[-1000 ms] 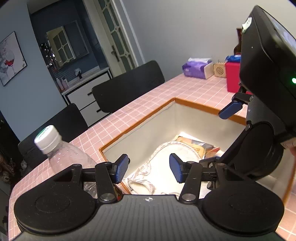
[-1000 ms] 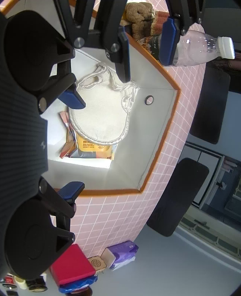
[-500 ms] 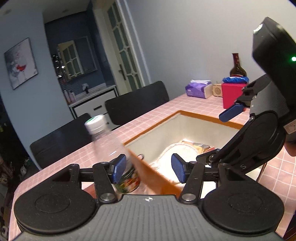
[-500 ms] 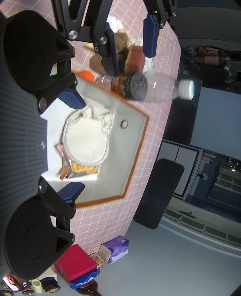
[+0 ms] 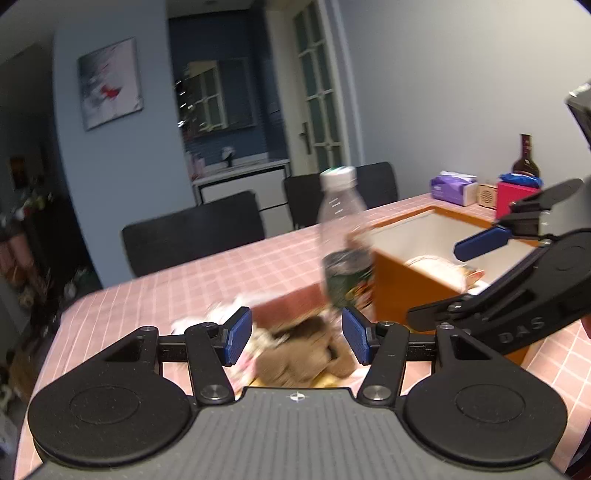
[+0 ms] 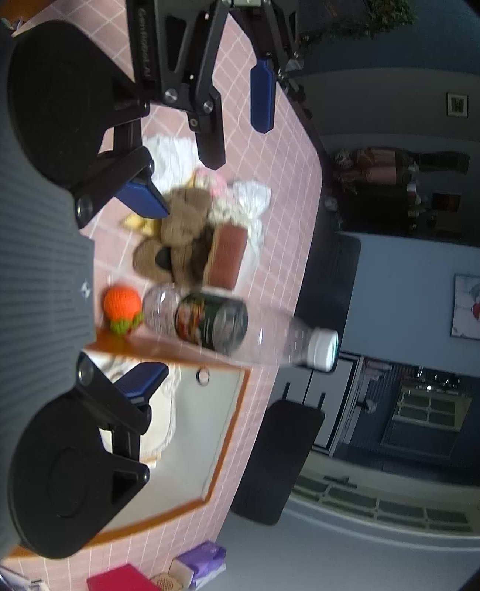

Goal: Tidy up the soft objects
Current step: 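Move both open grippers back from the box toward the table items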

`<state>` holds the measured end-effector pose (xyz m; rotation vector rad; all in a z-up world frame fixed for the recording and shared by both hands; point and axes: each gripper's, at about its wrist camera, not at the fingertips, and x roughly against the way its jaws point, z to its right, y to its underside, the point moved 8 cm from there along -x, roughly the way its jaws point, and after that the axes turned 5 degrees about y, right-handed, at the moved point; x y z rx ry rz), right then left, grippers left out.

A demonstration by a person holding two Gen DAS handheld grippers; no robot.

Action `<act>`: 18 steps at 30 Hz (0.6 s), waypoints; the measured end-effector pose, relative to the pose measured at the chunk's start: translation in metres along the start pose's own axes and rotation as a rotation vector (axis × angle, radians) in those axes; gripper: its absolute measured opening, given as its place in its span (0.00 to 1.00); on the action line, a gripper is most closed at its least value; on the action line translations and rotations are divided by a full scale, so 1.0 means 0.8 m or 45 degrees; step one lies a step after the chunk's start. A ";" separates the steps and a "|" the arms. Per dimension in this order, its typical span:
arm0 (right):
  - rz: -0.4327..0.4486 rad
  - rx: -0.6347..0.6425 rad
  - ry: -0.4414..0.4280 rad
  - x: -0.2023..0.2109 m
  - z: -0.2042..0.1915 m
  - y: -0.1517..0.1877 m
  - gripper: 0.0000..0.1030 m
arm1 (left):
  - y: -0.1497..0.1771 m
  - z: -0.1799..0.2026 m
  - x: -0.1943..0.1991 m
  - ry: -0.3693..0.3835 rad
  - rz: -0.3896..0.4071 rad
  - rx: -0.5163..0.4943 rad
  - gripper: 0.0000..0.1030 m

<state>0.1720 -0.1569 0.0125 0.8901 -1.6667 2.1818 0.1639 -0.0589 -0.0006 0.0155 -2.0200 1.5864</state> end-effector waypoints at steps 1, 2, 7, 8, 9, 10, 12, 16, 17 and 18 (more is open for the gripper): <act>0.001 0.008 -0.009 -0.002 -0.011 0.002 0.81 | 0.007 -0.009 0.002 -0.006 -0.003 0.020 0.64; 0.003 0.017 -0.011 -0.004 -0.022 0.004 0.81 | 0.014 -0.018 0.005 -0.013 -0.006 0.043 0.64; -0.001 -0.034 -0.028 -0.021 -0.055 0.017 0.80 | 0.056 -0.062 0.020 -0.034 -0.038 0.137 0.64; -0.011 -0.061 -0.034 -0.026 -0.058 0.021 0.75 | 0.063 -0.067 0.020 -0.028 -0.045 0.142 0.64; -0.015 -0.085 -0.039 -0.031 -0.061 0.024 0.71 | 0.070 -0.071 0.020 -0.018 -0.058 0.147 0.64; -0.019 -0.095 -0.037 -0.036 -0.066 0.027 0.68 | 0.076 -0.073 0.018 -0.004 -0.070 0.148 0.64; -0.016 -0.107 -0.032 -0.047 -0.073 0.034 0.67 | 0.090 -0.075 0.014 0.025 -0.090 0.143 0.64; -0.026 -0.173 -0.030 -0.070 -0.075 0.047 0.64 | 0.107 -0.077 -0.001 0.075 -0.132 0.135 0.71; -0.034 -0.190 -0.025 -0.076 -0.075 0.052 0.64 | 0.112 -0.077 -0.006 0.083 -0.146 0.130 0.74; -0.043 -0.199 -0.015 -0.082 -0.074 0.056 0.64 | 0.118 -0.078 -0.012 0.085 -0.159 0.121 0.76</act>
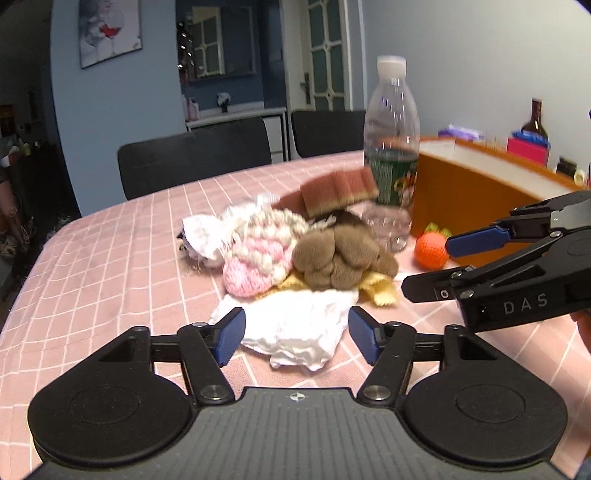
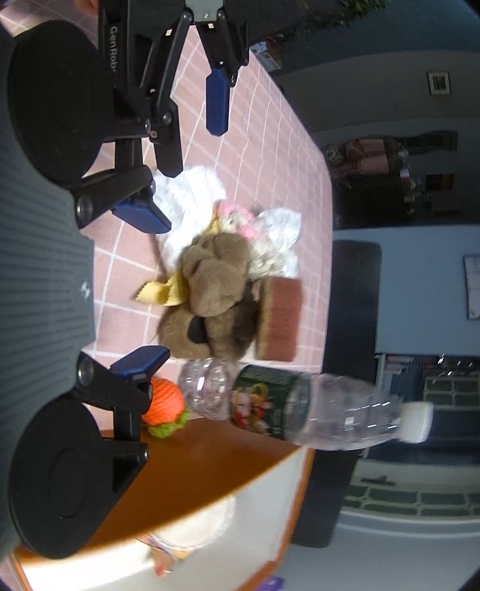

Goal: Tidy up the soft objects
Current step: 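Move both open grippers back from the box toward the table items, then grasp the crumpled white tissue with the left gripper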

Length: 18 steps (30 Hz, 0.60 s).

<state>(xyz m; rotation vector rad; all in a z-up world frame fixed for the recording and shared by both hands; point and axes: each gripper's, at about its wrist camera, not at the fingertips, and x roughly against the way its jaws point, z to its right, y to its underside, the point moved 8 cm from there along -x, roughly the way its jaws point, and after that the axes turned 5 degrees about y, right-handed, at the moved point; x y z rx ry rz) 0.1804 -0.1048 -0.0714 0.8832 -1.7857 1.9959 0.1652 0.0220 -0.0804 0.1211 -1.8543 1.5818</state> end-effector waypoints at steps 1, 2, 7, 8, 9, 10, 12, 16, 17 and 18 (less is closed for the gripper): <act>-0.005 -0.003 0.009 -0.006 0.000 0.004 0.64 | 0.002 -0.001 -0.005 0.001 -0.013 -0.012 0.77; -0.008 -0.003 0.019 -0.011 0.001 0.007 0.64 | 0.006 -0.002 -0.011 0.000 -0.030 -0.024 0.78; -0.015 -0.015 0.039 -0.026 0.007 0.011 0.59 | 0.019 0.002 -0.036 0.037 -0.071 -0.057 0.80; -0.015 -0.020 0.043 -0.028 0.009 0.011 0.59 | 0.020 0.003 -0.041 0.040 -0.078 -0.064 0.80; -0.013 -0.028 0.035 -0.030 0.011 0.009 0.59 | 0.020 0.004 -0.046 0.039 -0.085 -0.070 0.80; -0.013 -0.041 0.017 -0.032 0.012 0.008 0.59 | 0.021 0.004 -0.051 0.034 -0.096 -0.076 0.80; -0.018 -0.049 -0.007 -0.036 0.012 0.006 0.59 | 0.021 0.004 -0.063 0.029 -0.123 -0.090 0.80; -0.014 -0.030 -0.015 -0.046 0.009 0.005 0.59 | 0.028 0.001 -0.082 -0.012 -0.170 -0.131 0.79; -0.012 -0.037 -0.025 -0.047 0.009 0.005 0.59 | 0.028 0.001 -0.082 -0.012 -0.161 -0.136 0.70; -0.012 -0.047 -0.034 -0.049 0.008 0.004 0.59 | 0.028 0.000 -0.083 -0.009 -0.161 -0.131 0.62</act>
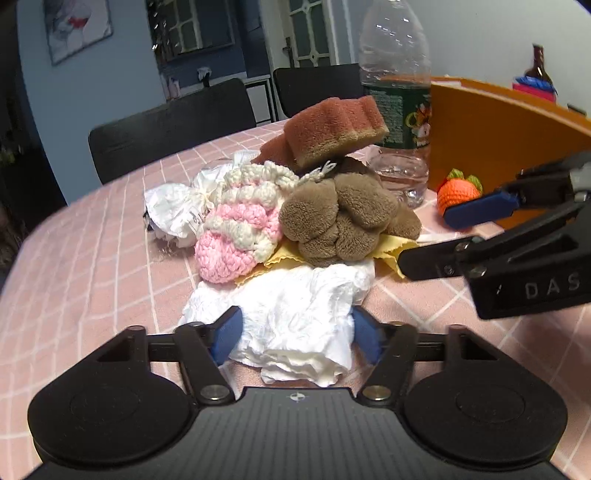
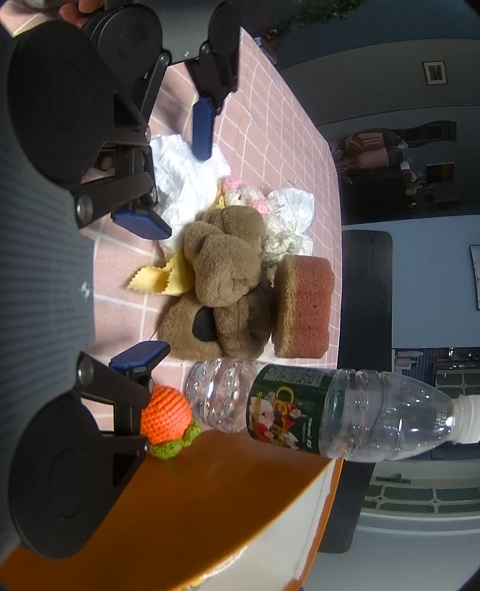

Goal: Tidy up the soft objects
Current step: 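Grasp the crumpled white tissue with the left gripper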

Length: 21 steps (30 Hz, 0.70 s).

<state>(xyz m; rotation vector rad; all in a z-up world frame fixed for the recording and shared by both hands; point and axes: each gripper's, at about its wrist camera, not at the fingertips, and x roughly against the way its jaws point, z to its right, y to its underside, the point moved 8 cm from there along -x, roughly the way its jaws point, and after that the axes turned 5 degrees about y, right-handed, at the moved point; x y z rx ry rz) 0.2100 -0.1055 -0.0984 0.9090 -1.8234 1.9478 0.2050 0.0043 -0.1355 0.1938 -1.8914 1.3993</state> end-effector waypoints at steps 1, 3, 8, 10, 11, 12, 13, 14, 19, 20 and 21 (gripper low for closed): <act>0.001 -0.012 -0.010 -0.001 -0.001 -0.001 0.60 | 0.000 -0.002 -0.001 0.011 -0.002 0.020 0.59; 0.011 -0.031 -0.026 -0.003 -0.003 -0.005 0.61 | -0.001 -0.005 -0.002 0.052 -0.011 0.081 0.47; 0.021 -0.034 -0.002 -0.003 -0.009 -0.003 0.64 | -0.001 -0.008 0.003 -0.003 -0.003 0.131 0.28; 0.018 -0.048 0.002 -0.001 -0.006 0.001 0.62 | -0.003 -0.008 0.009 -0.009 0.004 0.157 0.26; 0.017 -0.056 0.004 0.001 -0.003 0.004 0.62 | -0.004 -0.009 0.014 -0.013 0.009 0.168 0.25; 0.023 -0.062 0.007 0.003 -0.001 0.005 0.62 | -0.005 -0.010 0.020 -0.019 0.018 0.178 0.25; 0.027 -0.060 0.013 0.006 0.000 0.007 0.62 | -0.008 -0.011 0.027 -0.026 0.026 0.184 0.25; 0.028 -0.051 0.019 0.007 0.002 0.009 0.62 | -0.009 -0.012 0.034 -0.037 0.031 0.189 0.25; 0.031 -0.017 0.019 0.014 0.001 0.012 0.62 | -0.002 -0.010 0.077 -0.067 0.018 0.191 0.25; 0.033 -0.013 0.016 0.015 0.000 0.013 0.62 | 0.002 -0.010 0.086 -0.071 0.010 0.194 0.26; 0.032 -0.009 0.011 0.015 -0.001 0.014 0.62 | 0.008 -0.011 0.092 -0.079 -0.004 0.201 0.28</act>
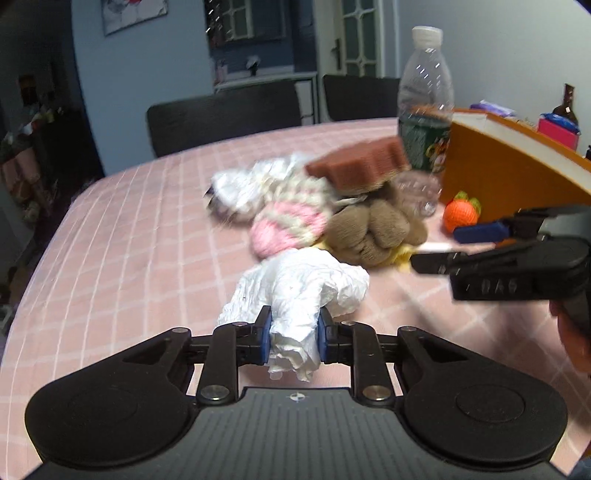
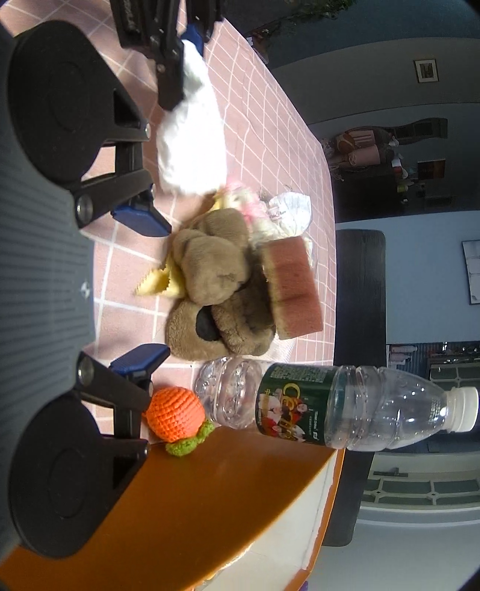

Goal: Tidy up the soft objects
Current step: 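Grasp the crumpled white tissue with the left gripper, then grasp the brown bear-shaped sponge with the right gripper while the left gripper holds the tissue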

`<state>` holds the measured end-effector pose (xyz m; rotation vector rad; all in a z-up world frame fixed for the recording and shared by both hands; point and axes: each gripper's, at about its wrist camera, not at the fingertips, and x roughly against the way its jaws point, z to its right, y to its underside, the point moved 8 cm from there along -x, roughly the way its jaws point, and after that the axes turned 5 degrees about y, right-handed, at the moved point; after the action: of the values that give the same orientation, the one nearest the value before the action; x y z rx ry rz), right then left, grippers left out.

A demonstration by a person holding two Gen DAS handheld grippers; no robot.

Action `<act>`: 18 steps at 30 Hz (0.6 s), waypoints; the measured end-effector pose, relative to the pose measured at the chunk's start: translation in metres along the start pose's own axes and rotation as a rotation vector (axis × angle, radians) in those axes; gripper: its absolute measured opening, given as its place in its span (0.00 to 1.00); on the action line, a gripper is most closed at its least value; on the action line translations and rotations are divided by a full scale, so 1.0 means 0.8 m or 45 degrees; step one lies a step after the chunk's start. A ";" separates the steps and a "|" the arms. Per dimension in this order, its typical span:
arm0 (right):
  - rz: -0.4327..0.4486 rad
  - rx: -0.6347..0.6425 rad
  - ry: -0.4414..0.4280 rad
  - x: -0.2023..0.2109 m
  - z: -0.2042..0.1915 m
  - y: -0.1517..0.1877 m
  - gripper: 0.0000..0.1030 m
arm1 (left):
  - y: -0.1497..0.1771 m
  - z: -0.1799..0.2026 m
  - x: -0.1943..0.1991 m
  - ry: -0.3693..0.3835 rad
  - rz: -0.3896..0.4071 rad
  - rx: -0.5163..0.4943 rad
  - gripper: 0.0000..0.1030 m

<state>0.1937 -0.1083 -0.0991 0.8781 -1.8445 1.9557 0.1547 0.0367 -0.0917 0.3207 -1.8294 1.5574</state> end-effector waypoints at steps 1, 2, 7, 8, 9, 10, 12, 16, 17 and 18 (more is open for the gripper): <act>-0.003 0.003 -0.005 -0.001 -0.002 0.001 0.62 | 0.006 -0.004 0.004 -0.011 -0.019 0.012 0.30; -0.007 0.005 -0.012 -0.001 -0.004 0.003 0.62 | 0.012 -0.007 0.005 -0.016 -0.030 0.026 0.36; -0.017 0.021 -0.021 0.002 -0.009 0.007 0.62 | 0.030 -0.006 0.002 0.010 -0.015 0.028 0.77; -0.015 0.023 -0.022 0.003 -0.009 0.006 0.63 | 0.032 -0.002 0.001 0.021 -0.009 -0.002 0.83; -0.011 0.022 -0.021 0.004 -0.008 0.004 0.64 | 0.033 0.003 0.000 0.030 -0.005 -0.034 0.85; -0.005 0.020 -0.015 0.005 -0.006 0.002 0.67 | 0.033 0.007 -0.002 0.041 -0.002 -0.067 0.85; 0.016 0.008 -0.008 0.008 -0.003 -0.004 0.71 | 0.033 0.011 -0.012 0.019 -0.028 -0.122 0.86; 0.014 0.013 -0.017 0.007 -0.006 -0.007 0.73 | 0.032 -0.002 -0.034 -0.025 -0.061 -0.093 0.89; 0.012 0.020 -0.018 0.006 -0.008 -0.007 0.73 | 0.032 -0.007 -0.038 -0.009 -0.063 -0.039 0.89; 0.011 0.025 -0.021 0.005 -0.010 -0.008 0.73 | 0.031 -0.013 -0.042 -0.004 -0.060 0.014 0.89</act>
<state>0.1924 -0.1004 -0.0915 0.8964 -1.8443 1.9813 0.1677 0.0443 -0.1316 0.3691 -1.8031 1.5359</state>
